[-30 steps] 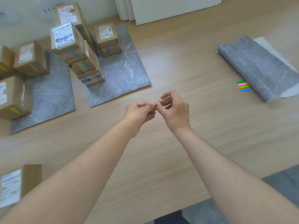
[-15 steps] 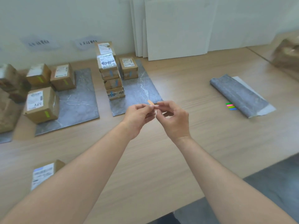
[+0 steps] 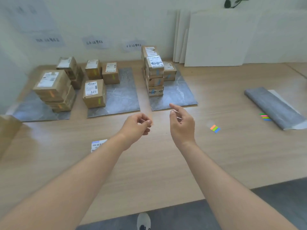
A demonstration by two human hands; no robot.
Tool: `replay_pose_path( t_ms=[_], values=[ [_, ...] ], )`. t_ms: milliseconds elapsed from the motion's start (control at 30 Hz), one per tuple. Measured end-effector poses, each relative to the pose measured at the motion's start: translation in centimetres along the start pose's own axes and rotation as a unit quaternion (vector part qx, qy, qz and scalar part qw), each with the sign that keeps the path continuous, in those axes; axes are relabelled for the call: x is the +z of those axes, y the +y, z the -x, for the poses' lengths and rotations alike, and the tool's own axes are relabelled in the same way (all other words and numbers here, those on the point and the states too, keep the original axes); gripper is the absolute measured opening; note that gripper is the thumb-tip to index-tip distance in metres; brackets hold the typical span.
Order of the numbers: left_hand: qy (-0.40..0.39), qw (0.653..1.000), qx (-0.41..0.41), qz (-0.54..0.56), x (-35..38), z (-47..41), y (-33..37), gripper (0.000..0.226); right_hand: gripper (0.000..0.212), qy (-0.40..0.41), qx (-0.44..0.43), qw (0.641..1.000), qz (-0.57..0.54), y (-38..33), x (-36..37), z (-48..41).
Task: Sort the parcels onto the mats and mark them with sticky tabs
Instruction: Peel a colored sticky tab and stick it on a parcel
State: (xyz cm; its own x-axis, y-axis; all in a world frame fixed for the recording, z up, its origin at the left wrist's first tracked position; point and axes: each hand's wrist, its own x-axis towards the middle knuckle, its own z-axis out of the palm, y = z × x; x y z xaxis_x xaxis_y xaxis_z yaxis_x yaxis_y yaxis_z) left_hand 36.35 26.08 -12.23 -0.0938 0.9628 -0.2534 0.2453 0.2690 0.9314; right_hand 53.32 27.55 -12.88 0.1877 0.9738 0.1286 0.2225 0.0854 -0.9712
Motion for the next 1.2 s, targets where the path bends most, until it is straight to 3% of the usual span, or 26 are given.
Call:
replay_pose_path(
  t_ms=[200,467,633,800,1000,1200],
  values=[
    [0.098,0.994,-0.046,-0.010,-6.2,4.5,-6.7,0.016,0.030,-0.096,0.041,0.994,-0.014,2.8,5.9,5.2],
    [0.153,0.980,-0.128,-0.024,-11.7,9.0,-16.0,0.011,0.033,-0.154,0.068,0.985,0.026,5.8,11.8,10.7],
    [0.150,0.978,-0.144,-0.010,-12.5,7.5,-21.4,0.008,0.056,-0.216,-0.005,0.968,0.130,8.6,16.1,11.5],
    [0.149,0.976,-0.156,-0.006,-11.7,6.1,-26.3,0.017,0.067,-0.274,-0.120,0.931,0.208,12.5,19.7,12.6],
    [0.129,0.982,-0.136,-0.002,-10.6,4.9,-28.3,0.018,0.048,-0.310,-0.179,0.896,0.261,15.7,20.7,13.0],
    [0.138,0.982,-0.125,-0.011,-10.4,4.3,-28.4,0.020,0.028,-0.309,-0.205,0.893,0.256,16.3,21.3,13.0]
  ],
)
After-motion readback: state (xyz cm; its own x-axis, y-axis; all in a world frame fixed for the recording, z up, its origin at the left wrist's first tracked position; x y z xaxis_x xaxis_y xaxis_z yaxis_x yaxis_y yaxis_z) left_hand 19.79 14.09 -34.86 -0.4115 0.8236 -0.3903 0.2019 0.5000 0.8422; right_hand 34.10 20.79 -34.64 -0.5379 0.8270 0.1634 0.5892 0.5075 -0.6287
